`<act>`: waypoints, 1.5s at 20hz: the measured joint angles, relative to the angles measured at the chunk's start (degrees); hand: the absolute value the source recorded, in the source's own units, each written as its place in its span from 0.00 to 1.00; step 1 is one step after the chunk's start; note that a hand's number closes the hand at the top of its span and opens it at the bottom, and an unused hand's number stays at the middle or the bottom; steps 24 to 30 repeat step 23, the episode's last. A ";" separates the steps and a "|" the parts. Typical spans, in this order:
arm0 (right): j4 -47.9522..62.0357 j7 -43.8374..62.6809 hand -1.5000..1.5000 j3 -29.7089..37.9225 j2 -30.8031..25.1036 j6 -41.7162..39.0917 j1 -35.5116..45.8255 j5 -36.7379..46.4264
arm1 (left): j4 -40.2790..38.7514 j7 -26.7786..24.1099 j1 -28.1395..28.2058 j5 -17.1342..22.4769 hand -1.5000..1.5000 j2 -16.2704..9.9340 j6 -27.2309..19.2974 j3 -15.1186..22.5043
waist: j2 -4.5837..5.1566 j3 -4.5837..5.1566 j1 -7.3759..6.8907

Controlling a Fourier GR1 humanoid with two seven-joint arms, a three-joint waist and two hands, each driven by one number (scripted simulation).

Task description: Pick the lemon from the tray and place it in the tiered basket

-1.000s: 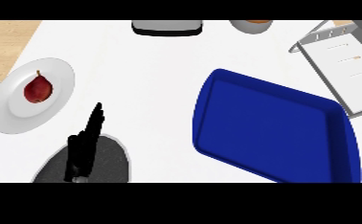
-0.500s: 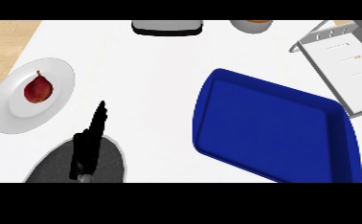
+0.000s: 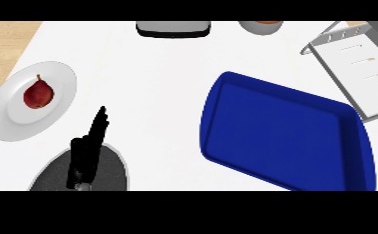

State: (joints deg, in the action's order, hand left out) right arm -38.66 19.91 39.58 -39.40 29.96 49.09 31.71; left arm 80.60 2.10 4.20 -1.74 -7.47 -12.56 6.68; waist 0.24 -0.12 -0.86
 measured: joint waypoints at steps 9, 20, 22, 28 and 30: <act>-11.47 7.24 0.00 4.28 -3.59 10.13 -9.01 1.11 | 0.42 -0.65 1.91 0.73 0.50 -0.62 0.22 -1.55 | -0.83 0.19 2.28; -40.65 16.79 0.00 17.03 -3.08 -4.53 -34.33 -8.82 | 1.92 -1.98 6.01 1.19 0.50 -0.46 -1.44 -3.43 | -2.02 0.23 7.05; -46.33 17.41 0.00 20.35 -1.78 -8.43 -39.24 -12.04 | 2.01 -1.92 6.17 1.29 0.50 -0.45 -1.55 -3.65 | -2.03 0.22 7.50; -49.00 17.38 0.00 22.31 -0.78 -10.29 -41.78 -13.82 | 2.47 -1.56 6.39 1.24 0.50 -0.39 -1.65 -3.54 | -2.01 0.22 7.57; -49.00 17.38 0.00 22.31 -0.78 -10.29 -41.78 -13.82 | 2.47 -1.56 6.39 1.24 0.50 -0.39 -1.65 -3.54 | -2.01 0.22 7.57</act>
